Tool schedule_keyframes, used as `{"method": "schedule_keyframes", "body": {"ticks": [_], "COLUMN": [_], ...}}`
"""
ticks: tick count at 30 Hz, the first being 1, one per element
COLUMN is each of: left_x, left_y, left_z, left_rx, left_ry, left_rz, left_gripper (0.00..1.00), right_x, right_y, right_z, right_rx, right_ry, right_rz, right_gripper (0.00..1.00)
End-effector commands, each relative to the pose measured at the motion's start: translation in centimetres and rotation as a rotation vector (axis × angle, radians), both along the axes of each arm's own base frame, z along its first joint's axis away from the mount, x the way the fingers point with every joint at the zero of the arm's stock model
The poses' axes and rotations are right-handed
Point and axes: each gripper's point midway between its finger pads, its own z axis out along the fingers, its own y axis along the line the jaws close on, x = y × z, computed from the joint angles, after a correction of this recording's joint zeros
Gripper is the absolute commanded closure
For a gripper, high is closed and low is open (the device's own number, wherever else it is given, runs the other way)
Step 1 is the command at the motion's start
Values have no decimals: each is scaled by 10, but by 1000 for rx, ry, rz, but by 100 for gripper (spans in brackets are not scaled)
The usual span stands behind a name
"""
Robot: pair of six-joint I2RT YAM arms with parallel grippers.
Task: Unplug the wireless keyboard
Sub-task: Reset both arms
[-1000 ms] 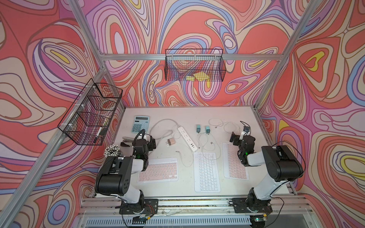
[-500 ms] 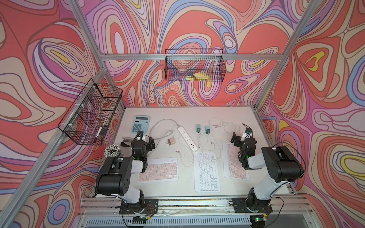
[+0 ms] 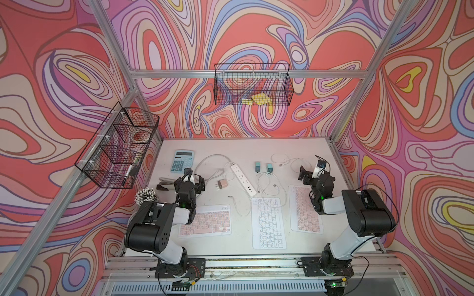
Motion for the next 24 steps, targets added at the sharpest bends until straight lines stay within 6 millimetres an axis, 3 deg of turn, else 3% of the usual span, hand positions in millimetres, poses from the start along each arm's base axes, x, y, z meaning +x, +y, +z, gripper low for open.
{"method": "schedule_keyframes", "body": {"ticks": [1,19,24], "left_x": [-4,-1,4], "left_y": [5,7,9], "left_z": [-4,-4,-10], "left_rx": [16,13,-70], "left_ry": [23,25,63], "left_rz": [17,29,-33], "left_gripper": [1,1,1], "right_x": [-5,-5,-5], "right_y": [-4,-4,-4], "right_z": [-12,-11,-12], "right_rx": [8,9,8], "right_ry": [45,43,45], "right_rz": [-21,-18,-17], "right_gripper": [2,2,2]}}
